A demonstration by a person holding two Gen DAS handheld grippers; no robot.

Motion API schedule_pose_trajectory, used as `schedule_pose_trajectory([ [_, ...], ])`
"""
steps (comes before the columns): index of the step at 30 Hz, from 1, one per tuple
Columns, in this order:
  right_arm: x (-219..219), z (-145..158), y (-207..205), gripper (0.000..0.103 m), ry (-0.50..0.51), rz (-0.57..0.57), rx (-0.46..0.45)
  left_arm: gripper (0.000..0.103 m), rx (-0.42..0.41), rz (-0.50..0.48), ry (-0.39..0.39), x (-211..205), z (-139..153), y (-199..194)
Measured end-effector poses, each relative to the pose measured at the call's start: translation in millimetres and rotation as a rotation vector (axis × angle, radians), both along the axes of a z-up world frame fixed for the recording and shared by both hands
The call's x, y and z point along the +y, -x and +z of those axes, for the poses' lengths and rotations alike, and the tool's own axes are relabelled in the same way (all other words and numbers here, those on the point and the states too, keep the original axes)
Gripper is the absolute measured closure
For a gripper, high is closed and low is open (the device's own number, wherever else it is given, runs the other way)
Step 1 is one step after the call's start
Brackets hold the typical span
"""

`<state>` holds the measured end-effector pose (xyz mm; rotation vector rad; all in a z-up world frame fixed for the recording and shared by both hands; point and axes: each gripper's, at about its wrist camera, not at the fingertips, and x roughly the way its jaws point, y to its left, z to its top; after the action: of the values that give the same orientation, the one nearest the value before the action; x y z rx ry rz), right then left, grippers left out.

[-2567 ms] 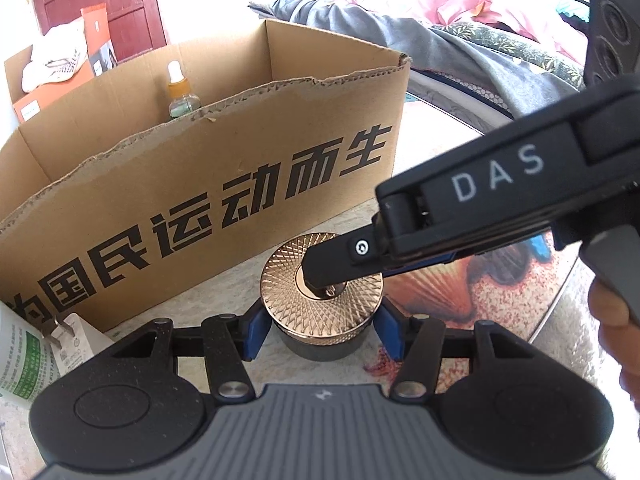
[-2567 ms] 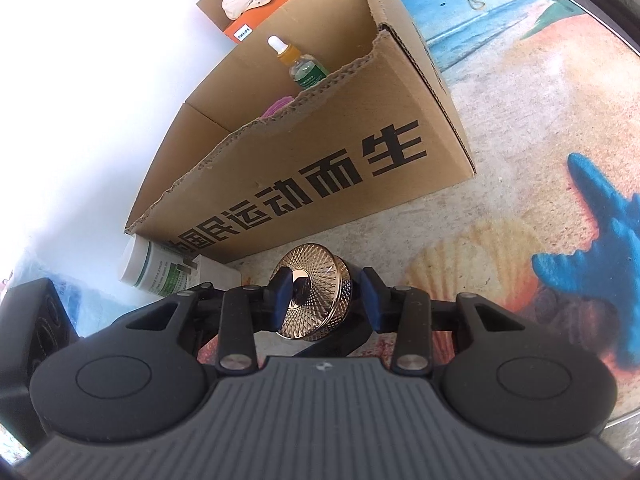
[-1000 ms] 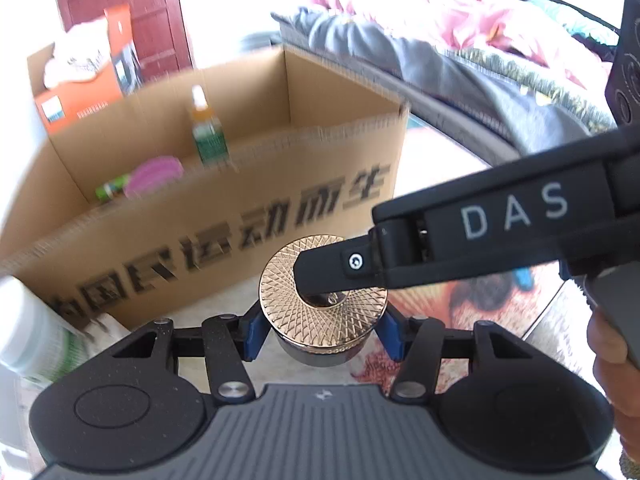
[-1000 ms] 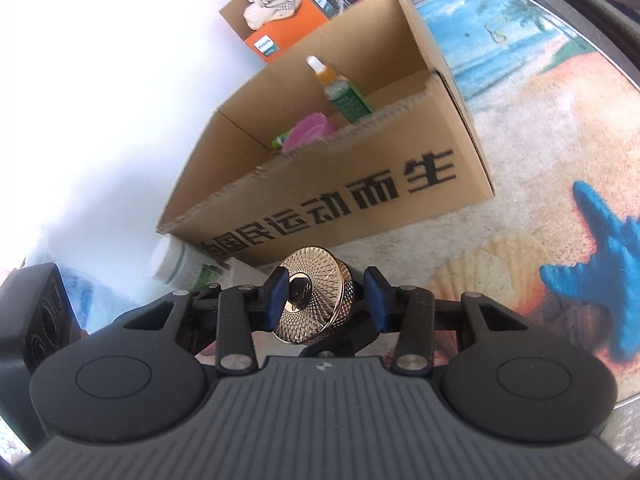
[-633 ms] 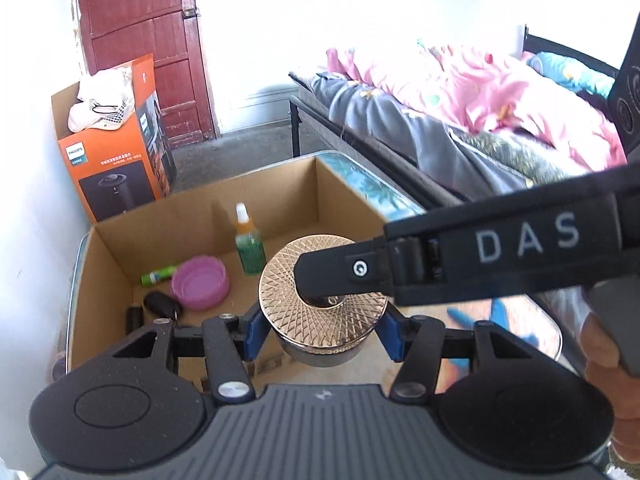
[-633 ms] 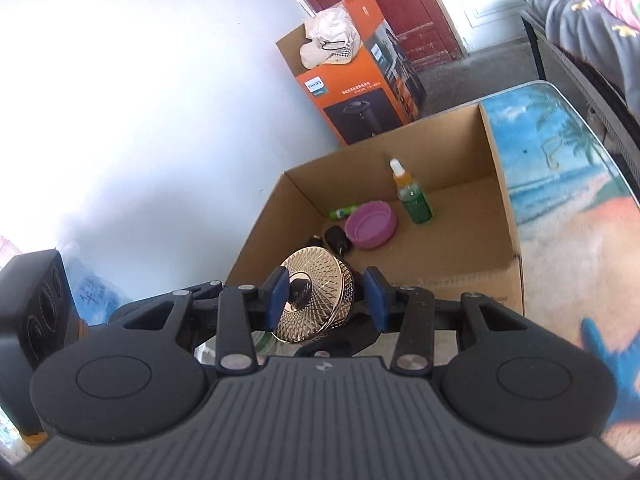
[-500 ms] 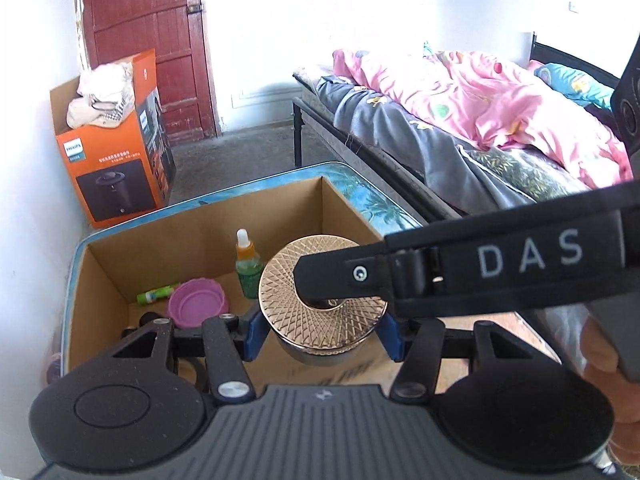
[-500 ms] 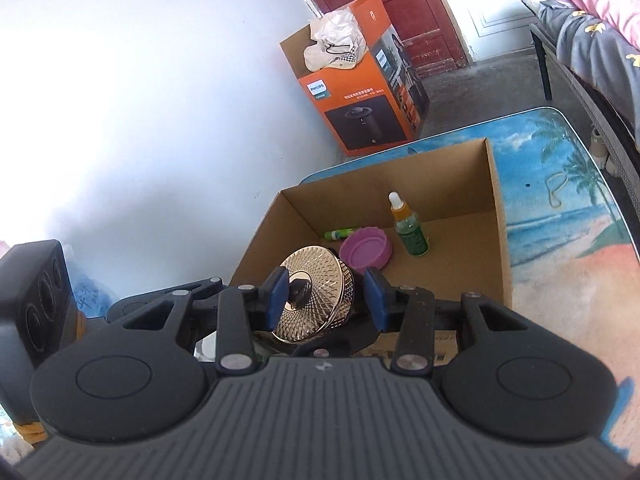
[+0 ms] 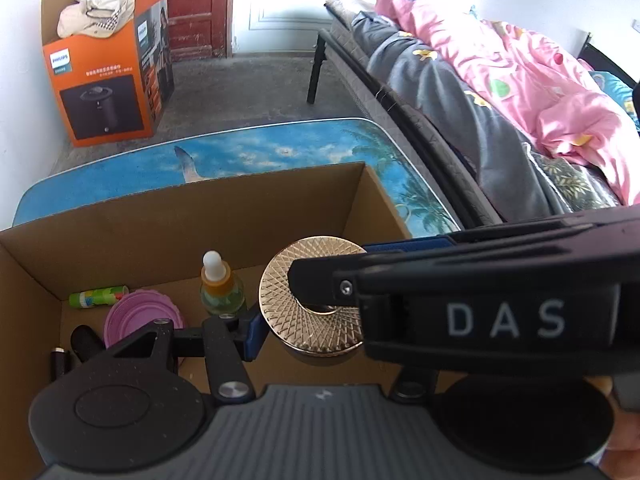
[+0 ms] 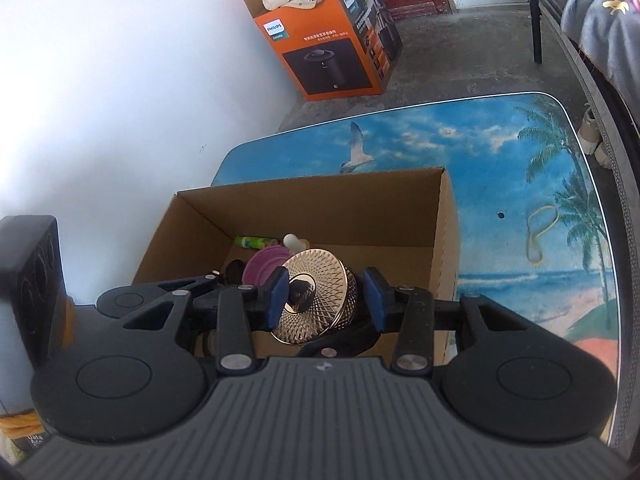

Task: Organize rigid objects
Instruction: 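Carry the gold-lidded jar into the box and open the right gripper, then move the right gripper back toward the white charger and bottle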

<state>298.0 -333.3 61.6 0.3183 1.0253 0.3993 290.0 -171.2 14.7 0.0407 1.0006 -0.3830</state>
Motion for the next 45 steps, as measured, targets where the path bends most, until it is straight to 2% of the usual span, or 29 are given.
schedule_pose_trajectory([
  [6,9.6,-6.3,-21.5,0.064,0.080,0.048,-0.018,0.046,0.032,0.021,-0.010,-8.9,-7.3,-20.6],
  [10,14.6,-10.8,-31.8,0.064,0.124,0.064,-0.029,0.046,0.065,0.042,0.011,-9.5,-11.4,-31.4],
  [19,7.6,-22.4,-45.2,0.065,0.116,0.054,-0.060,0.044,0.051,0.043,-0.008,-19.0,-15.8,-41.6],
  [26,-0.6,-15.9,-30.7,0.065,0.070,0.018,-0.096,0.043,0.032,0.033,0.010,-16.2,-4.2,-30.4],
  [33,-26.5,33.9,34.6,0.064,-0.047,-0.071,-0.221,0.035,-0.050,-0.015,0.071,2.7,37.2,20.8],
  [37,-43.0,61.8,87.0,0.064,-0.135,-0.099,-0.307,0.023,-0.118,-0.071,0.110,25.4,65.5,67.4],
  [41,-52.3,71.3,134.7,0.062,-0.219,-0.113,-0.342,0.015,-0.207,-0.114,0.130,58.2,84.1,117.8],
  [45,-51.0,60.9,179.0,0.062,-0.292,-0.124,-0.323,0.011,-0.247,-0.099,0.144,94.9,86.7,162.5],
])
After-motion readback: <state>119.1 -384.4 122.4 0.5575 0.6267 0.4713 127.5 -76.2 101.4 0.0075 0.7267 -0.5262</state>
